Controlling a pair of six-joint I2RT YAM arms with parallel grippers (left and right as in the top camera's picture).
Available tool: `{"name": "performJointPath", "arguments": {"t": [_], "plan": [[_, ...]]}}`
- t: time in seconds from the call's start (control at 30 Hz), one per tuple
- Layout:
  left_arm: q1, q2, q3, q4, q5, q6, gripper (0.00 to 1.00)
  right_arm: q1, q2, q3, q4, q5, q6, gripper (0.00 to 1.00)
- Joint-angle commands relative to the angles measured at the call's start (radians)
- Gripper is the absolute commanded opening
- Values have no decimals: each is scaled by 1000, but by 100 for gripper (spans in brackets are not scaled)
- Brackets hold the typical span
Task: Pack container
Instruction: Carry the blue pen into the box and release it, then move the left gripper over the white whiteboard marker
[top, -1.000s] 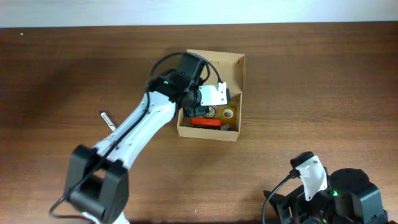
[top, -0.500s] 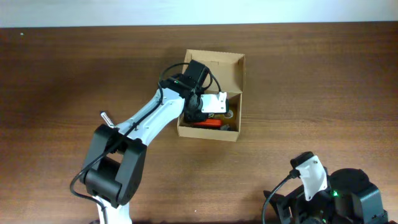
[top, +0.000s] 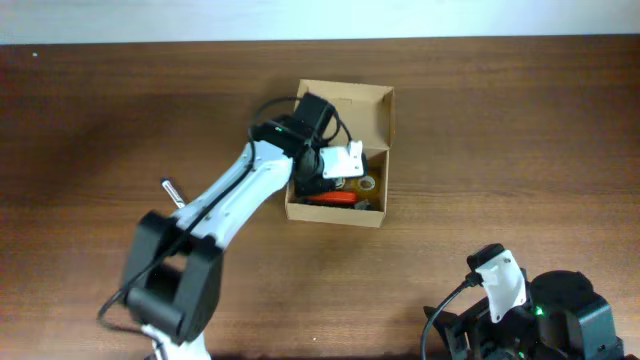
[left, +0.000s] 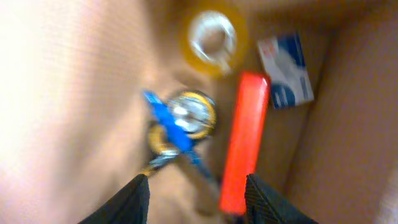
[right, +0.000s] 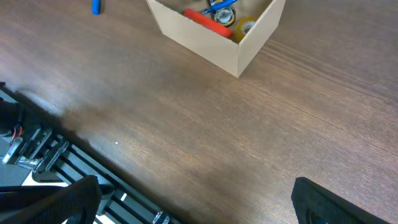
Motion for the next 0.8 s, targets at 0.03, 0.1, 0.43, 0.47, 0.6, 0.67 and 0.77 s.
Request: {"name": "performJointPath", "arguments": {"t": [0.03, 0.1, 0.43, 0.47, 0.6, 0.67, 0.77], "plan": [[2, -209, 71, 0, -19, -89, 49, -1, -3, 1, 4, -10, -7, 99], [5, -284, 73, 3, -82, -130, 49, -1, -3, 1, 4, -10, -7, 99], [183, -498, 72, -85, -380, -642, 52, -1, -3, 1, 4, -10, -7, 99], [216, -498, 72, -108, -380, -705, 53, -1, -3, 1, 4, -10, -7, 99], [324, -491, 63, -183, -380, -869, 53, -1, -3, 1, 4, -10, -7, 99], [364, -482, 55, -203, -380, -940, 52, -1, -3, 1, 4, -10, -7, 99], [416, -462, 34, -207, -380, -1036, 53, -1, -3, 1, 4, -10, -7, 99]]}}
